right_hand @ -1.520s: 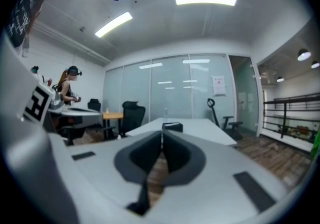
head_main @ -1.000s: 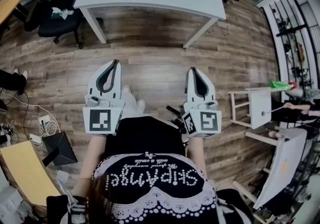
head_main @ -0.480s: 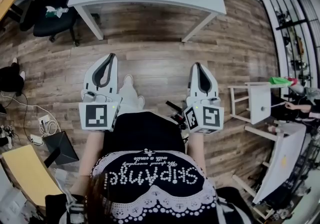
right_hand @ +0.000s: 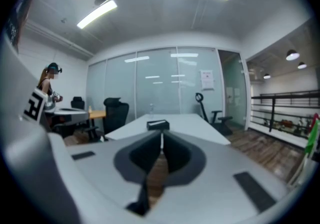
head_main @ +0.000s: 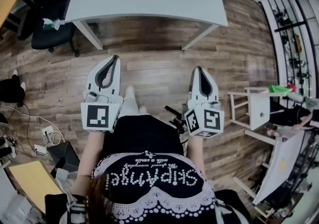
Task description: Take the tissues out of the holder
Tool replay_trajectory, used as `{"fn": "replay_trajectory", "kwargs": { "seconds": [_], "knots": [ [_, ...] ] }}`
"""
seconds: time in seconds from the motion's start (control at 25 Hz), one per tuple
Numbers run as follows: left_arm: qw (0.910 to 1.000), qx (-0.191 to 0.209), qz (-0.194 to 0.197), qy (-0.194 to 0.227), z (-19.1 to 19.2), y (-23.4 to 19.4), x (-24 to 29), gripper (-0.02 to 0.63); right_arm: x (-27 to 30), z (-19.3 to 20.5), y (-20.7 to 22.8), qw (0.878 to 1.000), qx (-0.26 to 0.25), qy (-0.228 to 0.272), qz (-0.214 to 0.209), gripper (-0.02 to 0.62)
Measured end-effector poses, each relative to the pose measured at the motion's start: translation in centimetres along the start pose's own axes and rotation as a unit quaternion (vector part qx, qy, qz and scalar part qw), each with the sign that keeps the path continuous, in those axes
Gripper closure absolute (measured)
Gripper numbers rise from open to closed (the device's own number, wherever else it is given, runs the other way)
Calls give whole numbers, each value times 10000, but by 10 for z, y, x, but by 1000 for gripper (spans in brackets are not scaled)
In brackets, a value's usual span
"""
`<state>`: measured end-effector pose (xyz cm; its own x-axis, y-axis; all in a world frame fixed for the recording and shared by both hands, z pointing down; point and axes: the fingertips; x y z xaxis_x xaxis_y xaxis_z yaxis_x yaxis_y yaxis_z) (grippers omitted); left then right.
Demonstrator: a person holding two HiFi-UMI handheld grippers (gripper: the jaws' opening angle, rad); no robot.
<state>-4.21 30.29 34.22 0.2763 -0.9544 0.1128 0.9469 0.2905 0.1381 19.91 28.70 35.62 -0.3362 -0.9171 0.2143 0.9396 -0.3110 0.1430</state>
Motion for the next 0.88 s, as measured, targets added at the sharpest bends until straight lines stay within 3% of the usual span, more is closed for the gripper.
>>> {"fn": "replay_trajectory", "kwargs": {
  "seconds": [0.56,0.88],
  "knots": [
    [9996,-163,229,-4,5,-58,53,571,66,-13,-24,9998,-61,-106,187,560],
    [9997,-148,173,44,9,-82,51,571,64,-2,-35,9995,80,-179,259,560]
  ]
}}
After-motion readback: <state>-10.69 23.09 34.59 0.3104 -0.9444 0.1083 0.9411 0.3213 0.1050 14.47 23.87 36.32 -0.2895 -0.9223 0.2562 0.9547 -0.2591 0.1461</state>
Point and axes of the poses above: the fingertips, and each gripper's own axes: x forward along the fingers, y to its right, z out of its underside, and after that the axes turned 6 degrees about x, right-handed
